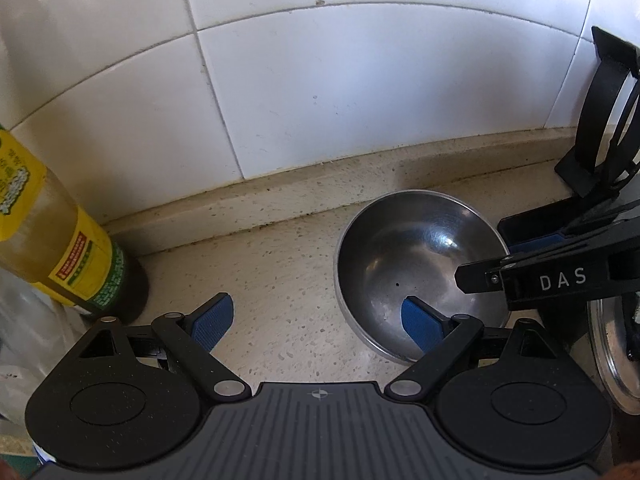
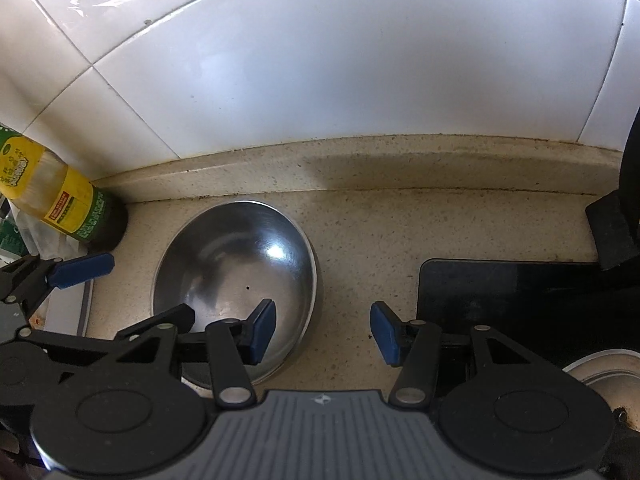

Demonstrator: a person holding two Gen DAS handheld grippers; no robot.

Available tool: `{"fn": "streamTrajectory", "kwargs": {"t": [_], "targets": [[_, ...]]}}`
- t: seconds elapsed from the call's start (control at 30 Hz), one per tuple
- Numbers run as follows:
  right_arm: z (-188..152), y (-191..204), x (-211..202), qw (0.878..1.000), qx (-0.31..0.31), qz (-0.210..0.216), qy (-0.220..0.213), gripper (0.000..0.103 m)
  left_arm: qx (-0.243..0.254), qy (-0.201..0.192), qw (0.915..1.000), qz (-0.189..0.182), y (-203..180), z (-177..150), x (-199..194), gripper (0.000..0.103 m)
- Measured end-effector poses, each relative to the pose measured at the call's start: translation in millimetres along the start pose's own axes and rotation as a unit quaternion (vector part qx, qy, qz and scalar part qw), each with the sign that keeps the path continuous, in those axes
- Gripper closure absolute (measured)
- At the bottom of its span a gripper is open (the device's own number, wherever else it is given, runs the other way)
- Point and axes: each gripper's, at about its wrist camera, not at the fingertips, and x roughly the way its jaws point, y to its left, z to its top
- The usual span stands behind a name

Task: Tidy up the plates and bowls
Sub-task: 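Close both tools on the rim of the steel bowl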

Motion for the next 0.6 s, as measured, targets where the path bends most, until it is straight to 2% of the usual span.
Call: {"fn": "streamTrajectory", "kwargs": {"t": [0.33,0.43,0.6], "targets": [[3,0,7,1.0,-0.003,-0.004,0.002,0.036,0.0,0.007,1.0,-0.003,2,1,10,0.011],[4,1,11,1.0,-0.008,-0.002,0.007,0.037,0.0,0.012,0.9999,-0.011,2,1,15,0.021],[4,-1,20,1.0,-0.007,0.004,0.023,0.047,-0.002,0.028,0.9992,-0.028,2,0,24,0.043]]}}
